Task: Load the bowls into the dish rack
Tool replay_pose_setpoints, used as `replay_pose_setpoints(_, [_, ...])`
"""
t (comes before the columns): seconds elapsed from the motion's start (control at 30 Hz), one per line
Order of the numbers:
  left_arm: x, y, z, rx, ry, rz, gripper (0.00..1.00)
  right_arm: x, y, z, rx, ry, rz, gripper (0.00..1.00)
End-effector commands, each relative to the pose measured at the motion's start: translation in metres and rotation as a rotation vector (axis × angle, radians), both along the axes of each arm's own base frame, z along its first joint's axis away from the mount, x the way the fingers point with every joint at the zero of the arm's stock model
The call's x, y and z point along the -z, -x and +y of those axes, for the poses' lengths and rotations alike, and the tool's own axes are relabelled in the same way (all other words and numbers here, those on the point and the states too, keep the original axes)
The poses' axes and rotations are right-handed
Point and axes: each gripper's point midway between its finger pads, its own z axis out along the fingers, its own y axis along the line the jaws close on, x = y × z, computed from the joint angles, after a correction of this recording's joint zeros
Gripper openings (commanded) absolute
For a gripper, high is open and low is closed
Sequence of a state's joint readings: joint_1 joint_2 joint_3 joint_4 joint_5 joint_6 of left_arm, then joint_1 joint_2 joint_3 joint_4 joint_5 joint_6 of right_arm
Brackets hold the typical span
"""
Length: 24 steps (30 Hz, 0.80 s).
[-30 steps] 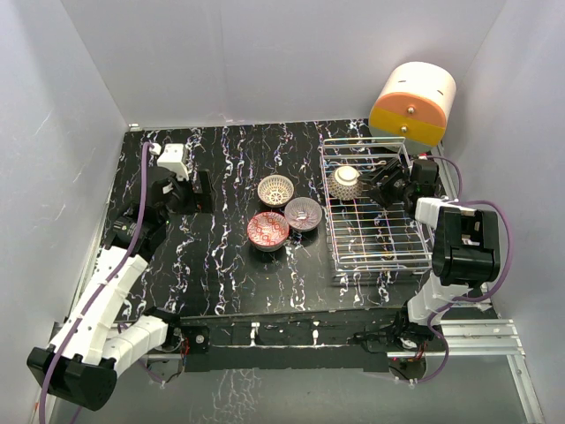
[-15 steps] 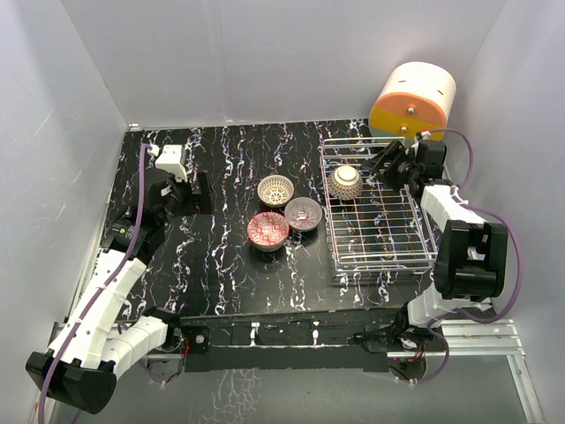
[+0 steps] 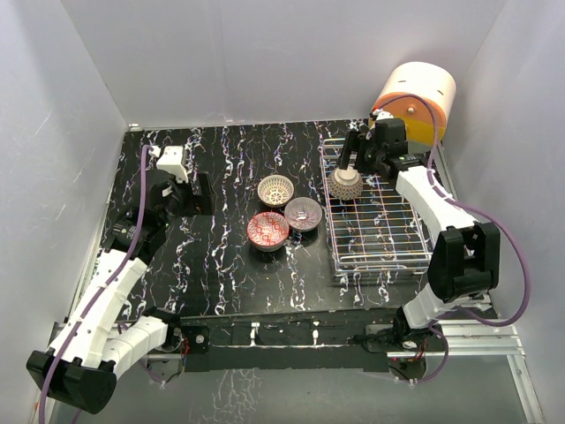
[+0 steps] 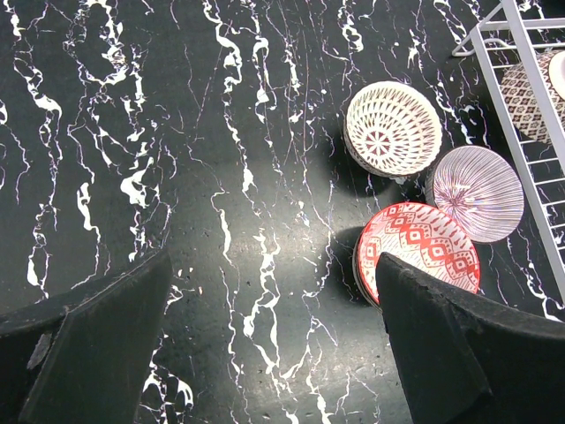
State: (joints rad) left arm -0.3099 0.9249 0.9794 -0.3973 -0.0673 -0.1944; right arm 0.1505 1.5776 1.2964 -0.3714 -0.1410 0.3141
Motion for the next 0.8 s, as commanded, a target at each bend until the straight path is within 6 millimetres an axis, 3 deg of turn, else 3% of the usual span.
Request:
replay_pose_setpoints(0.0, [0.001,0.001,-0.002,0.008,0.002,-0.003,0.97,0.000,-0.009,-0.012,0.045,0.133,0.009,0.89])
replay_pose_setpoints(0.03, [0.001,0.001,-0.001,0.008,0.001,-0.004,0.97,0.003,-0.011,-0.011,0.045,0.141,0.016,0.97])
replay_pose_setpoints(0.07, [0.001,0.001,-0.001,0.006,-0.001,-0.005,0.97,0.005,-0.012,-0.011,0.046,0.144,0.018,0.99])
replay_pose_setpoints(0.77, [0.011,-0.003,0.003,-0.003,-0.035,0.010,0.97,0.024,-0.028,0.008,0.020,0.283,0.016,0.96])
